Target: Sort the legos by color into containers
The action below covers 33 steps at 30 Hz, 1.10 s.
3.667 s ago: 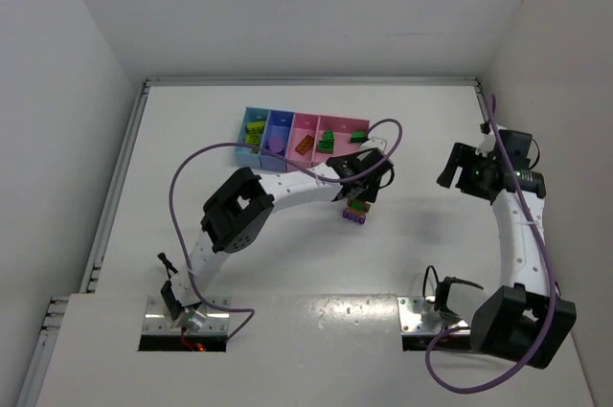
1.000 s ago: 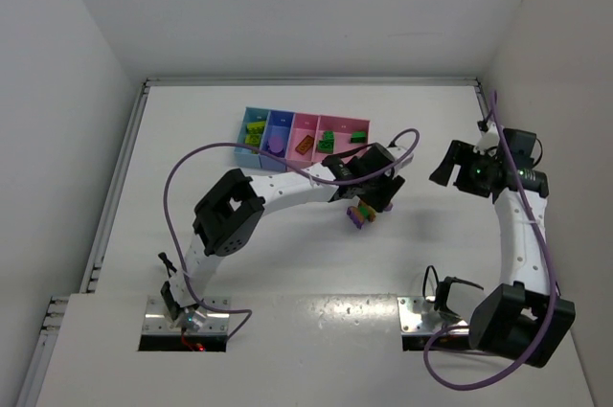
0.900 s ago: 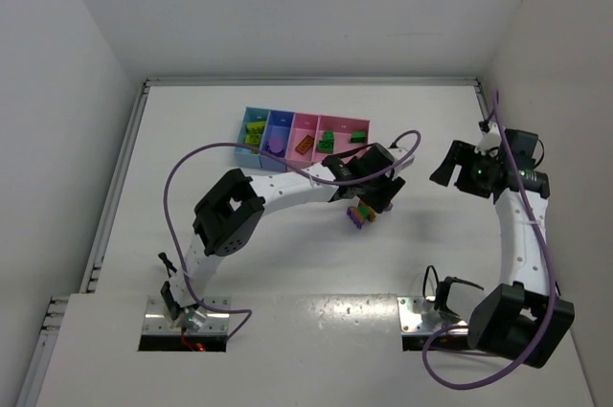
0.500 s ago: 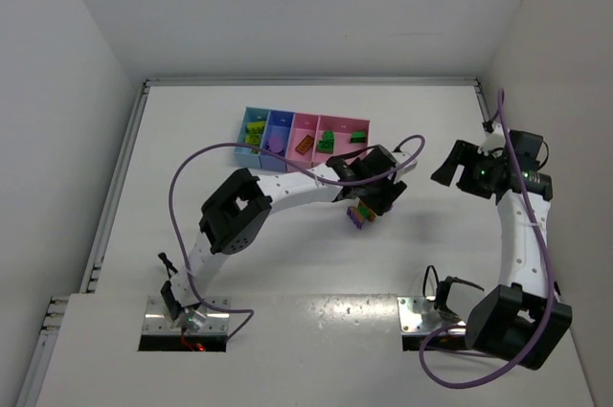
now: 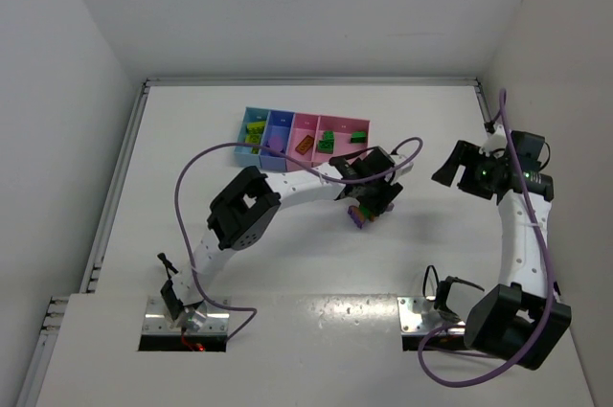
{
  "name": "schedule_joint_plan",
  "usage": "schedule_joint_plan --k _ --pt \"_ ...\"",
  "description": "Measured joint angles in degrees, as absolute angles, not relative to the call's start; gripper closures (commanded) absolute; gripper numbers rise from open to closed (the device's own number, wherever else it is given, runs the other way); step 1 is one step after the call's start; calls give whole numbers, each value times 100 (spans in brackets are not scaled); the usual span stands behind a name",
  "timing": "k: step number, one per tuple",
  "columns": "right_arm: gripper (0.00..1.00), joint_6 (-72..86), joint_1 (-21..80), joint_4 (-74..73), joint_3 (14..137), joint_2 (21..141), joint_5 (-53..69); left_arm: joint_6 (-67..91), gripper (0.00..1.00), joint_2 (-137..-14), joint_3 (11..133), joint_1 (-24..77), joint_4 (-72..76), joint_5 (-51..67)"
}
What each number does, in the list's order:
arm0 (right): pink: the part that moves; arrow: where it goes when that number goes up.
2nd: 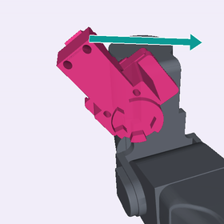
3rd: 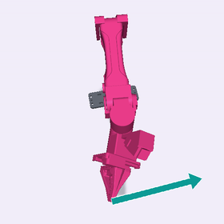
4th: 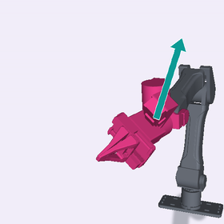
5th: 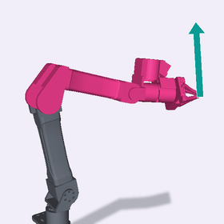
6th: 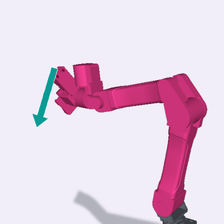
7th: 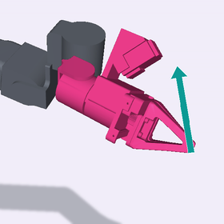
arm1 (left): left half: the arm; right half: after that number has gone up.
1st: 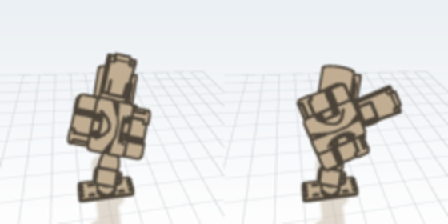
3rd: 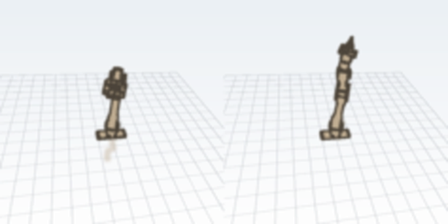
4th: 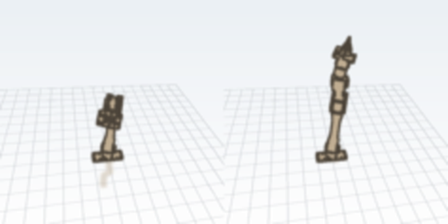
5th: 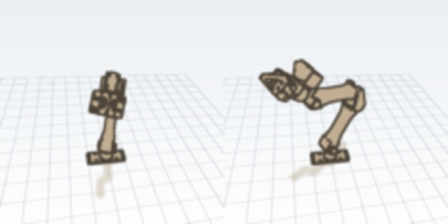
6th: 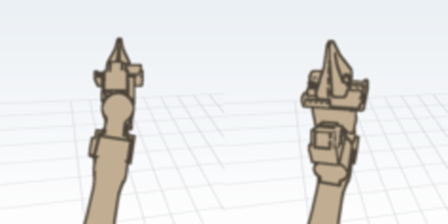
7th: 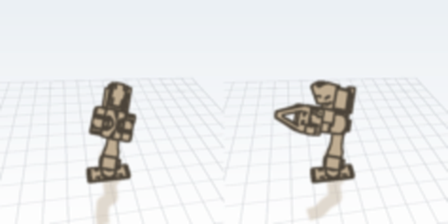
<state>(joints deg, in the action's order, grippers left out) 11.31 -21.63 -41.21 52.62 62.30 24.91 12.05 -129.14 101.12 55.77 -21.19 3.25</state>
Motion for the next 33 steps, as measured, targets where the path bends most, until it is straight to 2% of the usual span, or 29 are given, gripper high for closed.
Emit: schedule_joint_plan --k 2,9,18,21,22,26,33 --pt "22 1131 -2163 -4121 5262 6230 2508 1203 40 -12932 10112 5570 -2141 327" --pt "22 1131 -2163 -4121 5262 6230 2563 1173 60 -12934 10110 5546 -2161 346" --pt "22 1111 -2163 -4123 5262 6243 2585 1055 63 -12925 10068 5544 -2139 390" --pt "22 1046 -2163 -4125 5264 6298 2738 961 86 -12794 9839 5509 -2040 587" --pt "22 1020 -2163 -4128 5262 6326 2836 937 99 -12691 9677 5478 -1999 707" --pt "31 989 -2141 -4123 5258 6488 3509 923 100 -12040 8757 5273 -1883 1055" --pt "29 1726 -1678 -3752 4742 6967 4877 917 100 -10595 7780 5030 -1890 950"
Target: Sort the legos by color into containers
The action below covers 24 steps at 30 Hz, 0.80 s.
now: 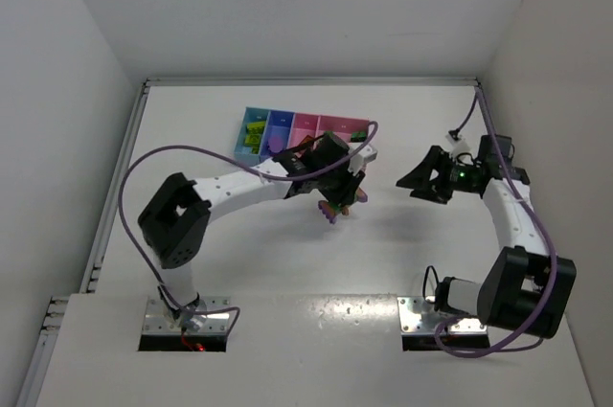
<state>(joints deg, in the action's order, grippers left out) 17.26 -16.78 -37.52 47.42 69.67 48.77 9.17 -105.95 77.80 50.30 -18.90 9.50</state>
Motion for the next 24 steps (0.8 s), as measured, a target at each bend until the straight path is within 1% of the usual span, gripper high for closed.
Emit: schedule_joint_plan --k 4,7,12,15,18,24 --pt "28 2178 -1192 -3382 4687 7349 5290 897 100 -9920 7706 5033 -1747 919" --pt "27 2423 -875 -3146 4737 7568 5450 893 100 -9671 7688 5033 -1645 899" --pt "23 2655 -620 -2875 5015 7944 5664 902 100 -9625 7518 5074 -1625 862" --pt "23 2718 -515 -2766 5181 8068 5795 902 100 -9625 7459 5131 -1704 821" --pt "20 2746 -403 -2652 5310 8156 5907 902 100 -9625 7459 5190 -1704 814" --pt "20 2742 -235 -2578 5330 8335 6058 904 100 -9625 7459 5221 -1708 827"
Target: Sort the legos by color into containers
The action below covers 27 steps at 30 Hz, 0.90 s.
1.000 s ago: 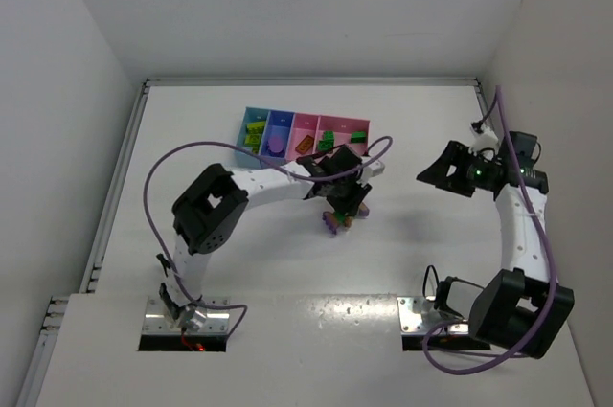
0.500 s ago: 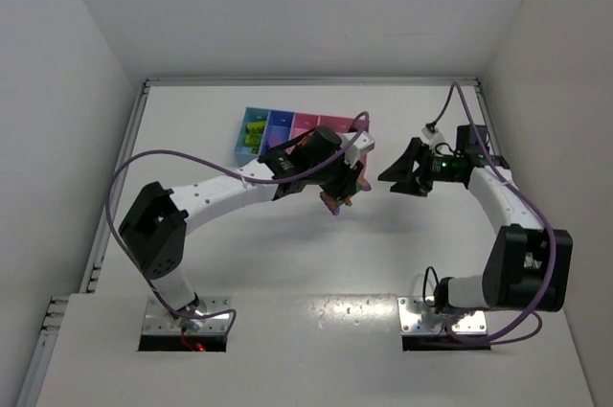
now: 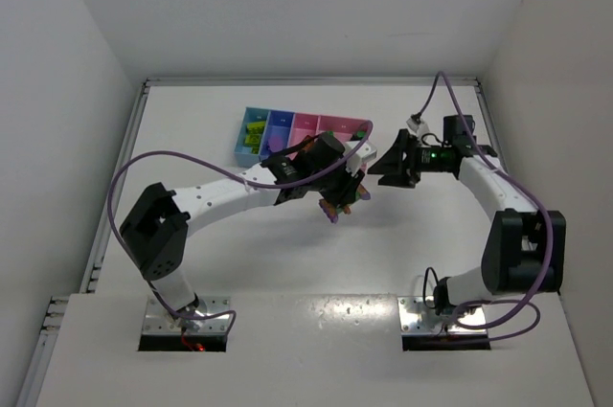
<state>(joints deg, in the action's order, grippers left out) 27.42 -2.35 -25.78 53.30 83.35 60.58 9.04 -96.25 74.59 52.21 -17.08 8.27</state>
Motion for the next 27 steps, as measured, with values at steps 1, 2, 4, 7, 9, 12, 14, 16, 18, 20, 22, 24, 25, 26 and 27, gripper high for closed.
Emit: schedule_joint_plan --k 1,2,4,7,9,12,14,16,18,20,22,24,25,26,27 --pt "20 2742 -207 -2578 5330 8368 6073 906 100 -9625 7461 5221 -1706 838" --pt "20 2722 -196 -2576 5330 8392 6093 906 100 -9625 7461 5221 -1706 843" --pt "20 2674 -172 -2578 5330 8449 6156 913 100 -9620 7461 5221 -1708 867" --pt "21 2589 -143 -2580 5330 8508 6228 930 100 -9612 7474 5221 -1708 919" --pt "23 2532 -130 -2580 5334 8547 6278 934 100 -9594 7494 5221 -1706 950" --pt "24 2458 -93 -2596 5378 8626 6333 961 100 -9553 7546 5221 -1706 972" --pt "29 2425 -86 -2602 5411 8694 6359 969 100 -9498 7566 5221 -1712 980" --pt "35 2401 -56 -2600 5448 8766 6388 969 100 -9470 7629 5221 -1715 1002" --pt "41 2394 -16 -2593 5457 8799 6436 972 100 -9452 7693 5221 -1702 1013" --pt "42 2386 32 -2596 5459 8801 6497 972 100 -9439 7723 5221 -1702 1017" --pt "48 2390 91 -2591 5459 8805 6595 972 100 -9435 7743 5221 -1704 1020" --pt "54 2403 139 -2571 5459 8820 6705 972 100 -9435 7747 5221 -1710 1022" --pt "63 2408 163 -2547 5459 8823 6731 972 100 -9435 7752 5221 -1719 1022" --pt "69 2410 176 -2506 5459 8829 6744 972 100 -9426 7754 5221 -1743 1022" --pt "75 2443 172 -2469 5461 8844 6779 972 100 -9413 7756 5221 -1756 1013"
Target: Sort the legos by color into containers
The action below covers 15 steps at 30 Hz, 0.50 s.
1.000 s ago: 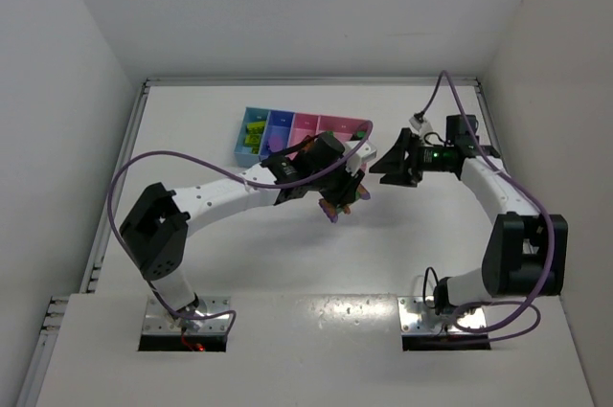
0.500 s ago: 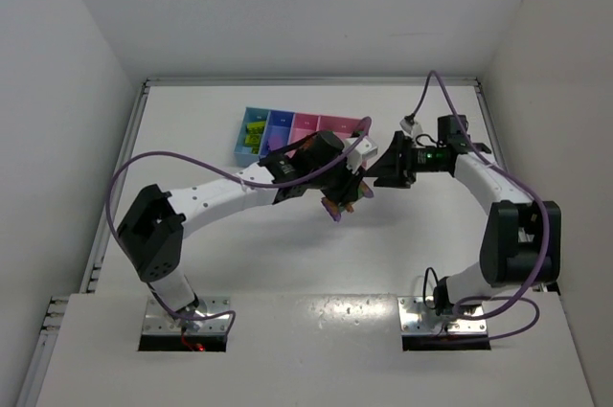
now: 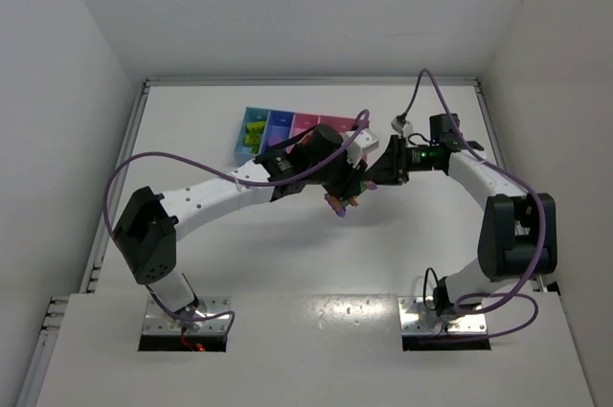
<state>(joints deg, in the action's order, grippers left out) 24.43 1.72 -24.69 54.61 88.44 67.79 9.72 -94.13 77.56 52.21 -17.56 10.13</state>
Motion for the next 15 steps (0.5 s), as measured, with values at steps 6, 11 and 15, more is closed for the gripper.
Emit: schedule_joint_plan --k 6,11,15 --pt "100 2709 165 -2204 5463 8954 6958 969 100 -9369 7782 5221 -1787 891" --pt "100 2871 132 -2086 5502 8967 7133 967 100 -9096 7470 5231 -1531 749" --pt "100 2963 -38 -2032 5861 9006 7277 967 100 -8652 6851 5247 -1485 589"
